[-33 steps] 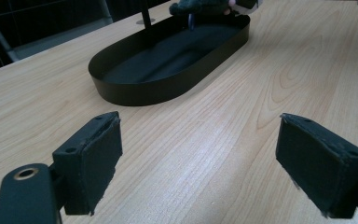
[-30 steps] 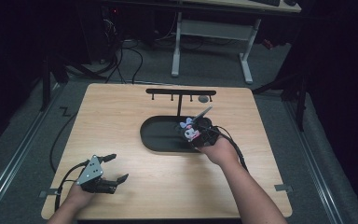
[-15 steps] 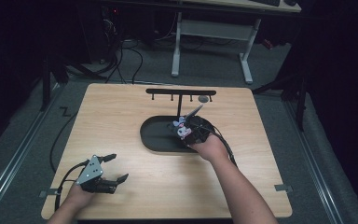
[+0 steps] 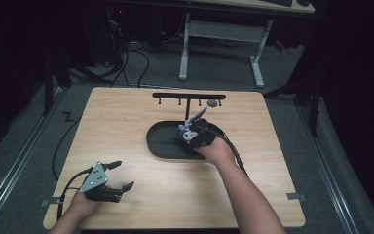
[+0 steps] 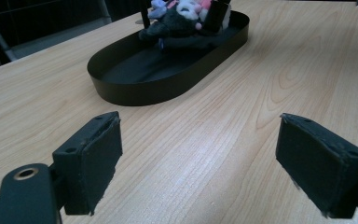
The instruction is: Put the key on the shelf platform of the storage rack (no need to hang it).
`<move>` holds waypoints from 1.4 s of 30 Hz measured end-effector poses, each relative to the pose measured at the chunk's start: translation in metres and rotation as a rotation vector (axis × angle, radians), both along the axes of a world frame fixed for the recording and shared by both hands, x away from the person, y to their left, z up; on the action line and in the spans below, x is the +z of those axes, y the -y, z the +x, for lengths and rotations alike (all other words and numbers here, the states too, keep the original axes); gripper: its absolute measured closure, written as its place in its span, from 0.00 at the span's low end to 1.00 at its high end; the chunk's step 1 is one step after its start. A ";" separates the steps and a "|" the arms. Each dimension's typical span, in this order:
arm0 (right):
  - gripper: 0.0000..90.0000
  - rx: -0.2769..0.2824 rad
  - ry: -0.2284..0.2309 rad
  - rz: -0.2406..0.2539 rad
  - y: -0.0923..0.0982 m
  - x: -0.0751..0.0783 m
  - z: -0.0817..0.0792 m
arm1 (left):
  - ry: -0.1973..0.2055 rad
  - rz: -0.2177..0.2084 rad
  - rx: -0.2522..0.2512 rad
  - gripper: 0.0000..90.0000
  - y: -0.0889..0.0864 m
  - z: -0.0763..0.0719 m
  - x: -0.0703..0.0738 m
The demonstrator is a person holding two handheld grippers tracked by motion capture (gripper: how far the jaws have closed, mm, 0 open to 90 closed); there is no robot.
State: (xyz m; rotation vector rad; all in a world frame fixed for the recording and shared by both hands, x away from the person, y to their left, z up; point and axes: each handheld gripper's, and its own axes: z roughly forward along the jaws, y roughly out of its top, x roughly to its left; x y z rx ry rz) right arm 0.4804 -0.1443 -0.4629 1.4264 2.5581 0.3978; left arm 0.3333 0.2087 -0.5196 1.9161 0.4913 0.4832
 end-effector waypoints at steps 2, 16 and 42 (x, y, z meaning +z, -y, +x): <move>0.52 0.001 -0.011 -0.002 0.001 -0.003 -0.001 | -0.001 -0.001 0.000 0.17 0.000 0.000 0.000; 0.51 -0.031 -0.039 -0.007 0.006 -0.012 -0.003 | -0.003 0.001 -0.001 0.17 0.001 0.001 0.000; 0.35 -0.048 0.014 0.033 0.011 -0.001 -0.005 | -0.003 0.003 -0.003 0.17 0.001 0.000 0.000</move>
